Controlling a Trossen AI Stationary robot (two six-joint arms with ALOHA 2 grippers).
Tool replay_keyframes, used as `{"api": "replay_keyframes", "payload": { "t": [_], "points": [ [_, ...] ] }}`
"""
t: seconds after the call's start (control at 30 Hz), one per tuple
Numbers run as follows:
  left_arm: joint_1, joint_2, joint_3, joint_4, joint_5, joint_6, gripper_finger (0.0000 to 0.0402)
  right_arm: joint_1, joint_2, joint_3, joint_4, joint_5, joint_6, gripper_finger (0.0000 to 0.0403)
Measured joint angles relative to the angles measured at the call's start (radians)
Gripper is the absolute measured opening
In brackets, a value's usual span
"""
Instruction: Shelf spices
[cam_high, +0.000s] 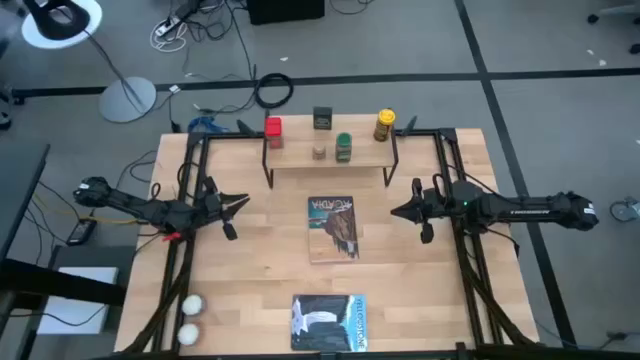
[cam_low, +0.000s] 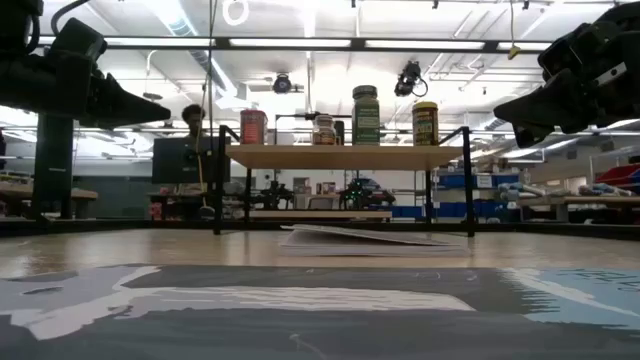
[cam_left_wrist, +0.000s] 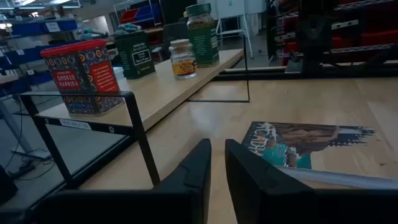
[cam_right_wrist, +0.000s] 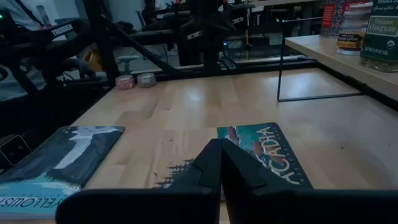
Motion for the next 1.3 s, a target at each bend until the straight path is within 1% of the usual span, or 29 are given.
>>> {"api": "replay_keyframes", "payload": {
  "t": [1.03, 1.1, 1.17, 1.23, 1.3],
  "points": [
    [0.000, 0.000, 0.000, 0.001, 0.000, -0.003, 0.0051, 0.000, 0.000, 0.000, 0.000, 0.000, 0.000, 0.0007],
    [0.000, 0.000, 0.000, 0.025, 0.001, -0.043, 0.0051, 0.000, 0.000, 0.000, 0.000, 0.000, 0.000, 0.0007],
    [-0.001, 0.000, 0.000, 0.076, 0.014, -0.156, 0.0051, 0.000, 0.000, 0.000, 0.000, 0.000, 0.000, 0.0007],
    [-0.001, 0.000, 0.000, 0.190, 0.043, -0.251, 0.0051, 0.000, 0.000, 0.000, 0.000, 0.000, 0.000, 0.0007],
    [-0.001, -0.001, 0.000, 0.308, 0.093, -0.292, 0.0051, 0.000, 0.000, 0.000, 0.000, 0.000, 0.000, 0.0007]
  ]
}}
